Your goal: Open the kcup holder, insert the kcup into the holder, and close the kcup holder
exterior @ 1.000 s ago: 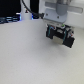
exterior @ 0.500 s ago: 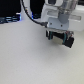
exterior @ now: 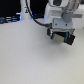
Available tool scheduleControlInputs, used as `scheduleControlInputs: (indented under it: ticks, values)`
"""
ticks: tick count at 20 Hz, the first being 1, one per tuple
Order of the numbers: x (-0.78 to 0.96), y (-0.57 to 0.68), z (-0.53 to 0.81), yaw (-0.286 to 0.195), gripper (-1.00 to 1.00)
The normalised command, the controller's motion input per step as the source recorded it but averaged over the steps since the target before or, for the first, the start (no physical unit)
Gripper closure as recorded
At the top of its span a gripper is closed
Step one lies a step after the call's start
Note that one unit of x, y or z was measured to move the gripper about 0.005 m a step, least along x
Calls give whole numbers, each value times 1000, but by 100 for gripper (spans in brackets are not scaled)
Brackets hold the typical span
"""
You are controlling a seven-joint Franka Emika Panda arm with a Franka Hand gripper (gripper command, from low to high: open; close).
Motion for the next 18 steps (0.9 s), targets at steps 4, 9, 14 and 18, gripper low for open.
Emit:
scheduleControlInputs:
  ticks: [4,9,14,18]
  values:
    - [-412,462,0,133,-100]
    - [-446,449,3,128,-100]
    - [-547,414,6,104,-100]
    - [-682,386,14,93,-100]
